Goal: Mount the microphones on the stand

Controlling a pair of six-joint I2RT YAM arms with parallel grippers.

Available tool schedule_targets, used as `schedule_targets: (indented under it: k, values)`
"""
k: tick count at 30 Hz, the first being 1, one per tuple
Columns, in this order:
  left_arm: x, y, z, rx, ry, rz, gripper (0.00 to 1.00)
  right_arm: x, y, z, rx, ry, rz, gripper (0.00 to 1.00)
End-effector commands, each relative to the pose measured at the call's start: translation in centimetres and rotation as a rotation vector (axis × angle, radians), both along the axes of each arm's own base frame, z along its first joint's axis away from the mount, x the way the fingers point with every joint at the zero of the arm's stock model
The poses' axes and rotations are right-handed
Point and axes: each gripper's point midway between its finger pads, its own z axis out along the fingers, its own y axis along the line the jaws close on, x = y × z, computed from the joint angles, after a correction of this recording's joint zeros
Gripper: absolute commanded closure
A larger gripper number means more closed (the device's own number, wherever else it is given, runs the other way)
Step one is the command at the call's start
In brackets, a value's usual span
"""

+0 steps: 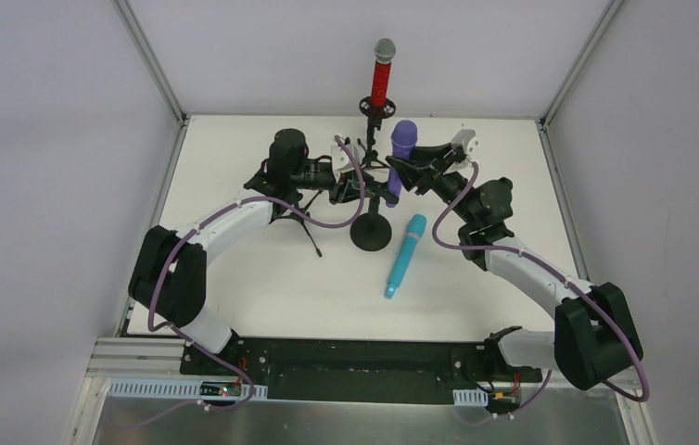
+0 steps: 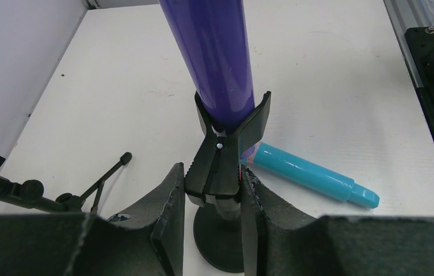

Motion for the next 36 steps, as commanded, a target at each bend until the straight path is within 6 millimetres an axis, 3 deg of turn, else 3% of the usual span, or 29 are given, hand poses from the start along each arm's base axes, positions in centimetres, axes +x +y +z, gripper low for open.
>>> schedule_targets:
  k: [1,12,16,20,22,27,36]
  values:
    - [-0.8,-0.6,0.4,-0.007,0.002,-0.059,1.0,-1.2,0.2,2.0,0.059,-0.087,0.005,1.0]
    - [-0.9,-0.5,0.6,-0.015,-0.011,-0.056,1.0,-1.7,0.6,0.3,0.056,-0.063,0.003,1.0]
    - [-0.9,-0.5,0.8,-0.018,-0.016,-0.05,0.71,-1.7,0.7,0.4,0.054,-0.064,0.004,0.99]
    - [-1.0,-0.5,1.0,-0.023,-0.019,-0.053,0.31,-1.6,0.8,0.2,0.049,-0.057,0.007,0.84]
    - [-1.2,-0.5,1.1,-0.027,-0.022,-0.059,0.19,-1.5,0.8,0.1,0.044,-0.05,0.003,0.78]
    - [-1.2,-0.5,1.1,-0.032,-0.022,-0.054,0.11,-1.5,0.9,0.3,0.04,-0.05,0.006,0.66]
    - [-1.1,-0.3,1.4,-0.034,-0.037,-0.037,0.08,-1.4,1.0,0.6,0.032,-0.045,0.002,0.33]
